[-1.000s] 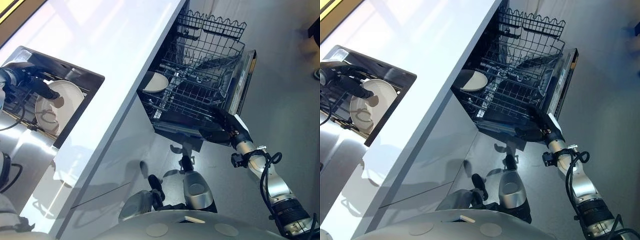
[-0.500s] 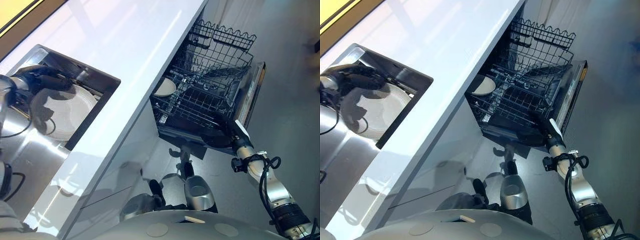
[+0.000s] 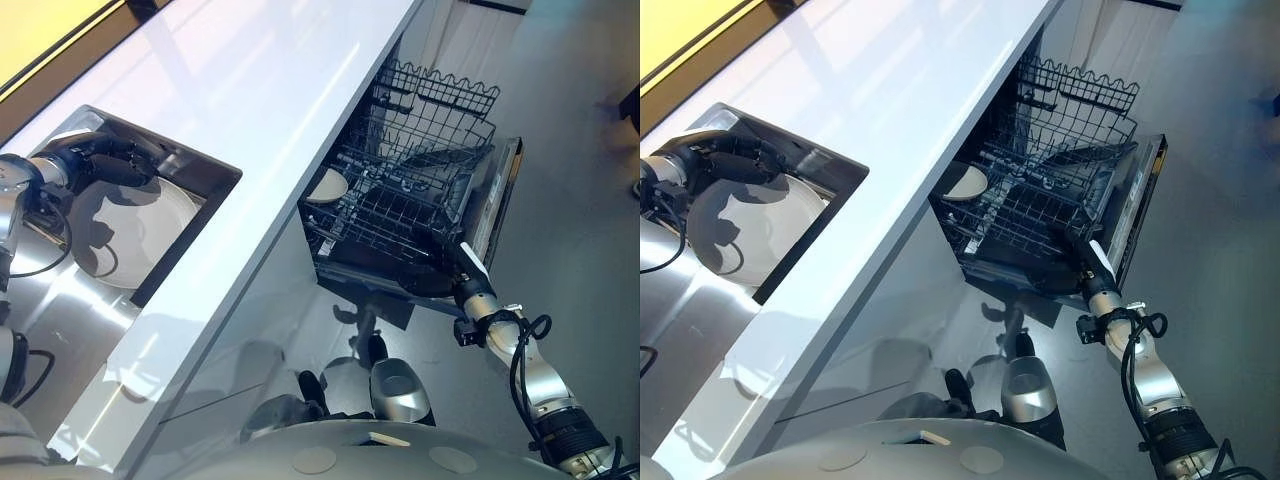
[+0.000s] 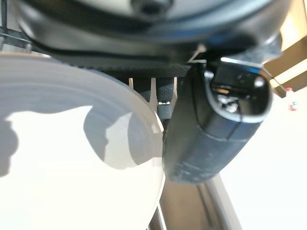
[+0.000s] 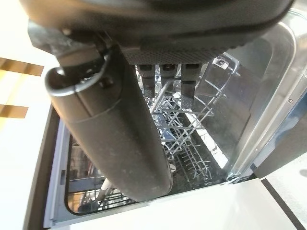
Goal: Pick up plates and place into dishwasher.
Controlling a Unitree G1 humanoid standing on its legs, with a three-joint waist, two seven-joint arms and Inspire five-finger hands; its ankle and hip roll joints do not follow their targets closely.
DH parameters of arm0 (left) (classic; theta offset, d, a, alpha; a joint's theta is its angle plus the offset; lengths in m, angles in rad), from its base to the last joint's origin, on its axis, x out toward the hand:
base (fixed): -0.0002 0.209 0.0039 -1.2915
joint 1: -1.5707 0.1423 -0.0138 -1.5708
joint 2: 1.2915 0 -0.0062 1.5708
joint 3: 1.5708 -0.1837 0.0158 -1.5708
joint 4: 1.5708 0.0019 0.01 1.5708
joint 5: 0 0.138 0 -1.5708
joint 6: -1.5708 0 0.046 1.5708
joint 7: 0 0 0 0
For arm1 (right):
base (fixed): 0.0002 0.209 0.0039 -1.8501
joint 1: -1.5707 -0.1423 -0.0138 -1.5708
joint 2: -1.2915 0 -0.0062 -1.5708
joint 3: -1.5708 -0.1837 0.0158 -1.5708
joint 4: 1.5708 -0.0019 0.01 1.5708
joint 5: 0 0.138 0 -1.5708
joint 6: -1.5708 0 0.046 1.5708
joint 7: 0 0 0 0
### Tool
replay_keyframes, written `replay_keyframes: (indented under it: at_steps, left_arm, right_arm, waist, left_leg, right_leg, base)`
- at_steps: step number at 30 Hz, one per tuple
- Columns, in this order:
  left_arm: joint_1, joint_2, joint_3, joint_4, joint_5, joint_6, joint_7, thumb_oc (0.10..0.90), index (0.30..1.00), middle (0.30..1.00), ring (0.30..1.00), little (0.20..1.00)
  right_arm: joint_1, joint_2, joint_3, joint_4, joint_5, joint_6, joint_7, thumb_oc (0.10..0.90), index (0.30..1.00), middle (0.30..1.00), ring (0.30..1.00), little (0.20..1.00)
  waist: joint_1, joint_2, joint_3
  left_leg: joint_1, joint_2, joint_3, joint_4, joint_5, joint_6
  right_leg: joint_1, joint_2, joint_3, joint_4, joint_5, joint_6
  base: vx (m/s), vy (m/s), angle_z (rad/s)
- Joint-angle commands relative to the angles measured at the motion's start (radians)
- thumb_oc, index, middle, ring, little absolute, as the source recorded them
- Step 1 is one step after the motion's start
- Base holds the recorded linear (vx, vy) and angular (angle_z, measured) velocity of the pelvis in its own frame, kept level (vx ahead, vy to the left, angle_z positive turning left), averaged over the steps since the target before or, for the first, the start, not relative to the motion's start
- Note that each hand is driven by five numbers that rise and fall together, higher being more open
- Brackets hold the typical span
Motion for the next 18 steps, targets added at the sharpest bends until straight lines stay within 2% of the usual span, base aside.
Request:
replay_keyframes:
  at_steps: [1, 2, 11, 18]
  left_arm:
    - [0.082, -0.042, -0.004, -0.039, -0.061, 0.024, -0.187, 0.394, 0.552, 0.552, 0.552, 0.494]
    - [0.090, -0.043, 0.000, -0.038, -0.040, 0.027, -0.188, 0.800, 0.900, 0.900, 0.900, 0.900]
    - [0.177, -0.017, 0.012, -0.072, 0.117, 0.055, -0.240, 0.800, 0.900, 0.900, 0.900, 0.900]
    - [0.222, -0.005, 0.014, -0.150, 0.143, 0.074, -0.226, 0.800, 0.900, 0.900, 0.900, 0.900]
  right_arm:
    - [-0.109, -0.007, -0.024, -0.104, -0.009, -0.099, -0.019, 0.800, 0.900, 0.900, 0.900, 0.900]
    - [-0.111, -0.008, -0.026, -0.108, -0.008, -0.096, -0.017, 0.800, 0.900, 0.900, 0.900, 0.900]
    - [-0.113, -0.024, -0.041, -0.133, 0.018, -0.082, -0.020, 0.800, 0.900, 0.900, 0.900, 0.900]
    - [-0.122, -0.031, -0.042, -0.132, 0.035, -0.086, -0.027, 0.800, 0.900, 0.900, 0.900, 0.900]
  waist:
    - [0.027, 0.031, -0.071]
    - [0.028, 0.031, -0.071]
    - [0.045, 0.029, -0.078]
    - [0.060, 0.028, -0.087]
  left_leg:
    - [-0.072, -0.047, -0.011, 0.002, -0.027, -0.016]
    - [-0.072, -0.047, -0.012, 0.003, -0.027, -0.015]
    - [-0.079, -0.048, -0.039, 0.002, -0.021, -0.015]
    - [-0.083, -0.050, -0.056, 0.001, -0.016, -0.019]
  right_leg:
    - [-0.086, 0.045, -0.010, 0.118, -0.141, 0.107]
    - [-0.084, 0.046, -0.012, 0.117, -0.144, 0.106]
    - [-0.068, 0.056, -0.022, 0.107, -0.155, 0.092]
    - [-0.055, 0.061, -0.035, 0.097, -0.161, 0.080]
  base:
    - [-0.02, -0.035, -0.01]
    - [-0.02, -0.036, -0.02]
    - [-0.02, -0.048, 0.00]
    - [-0.02, -0.041, 0.06]
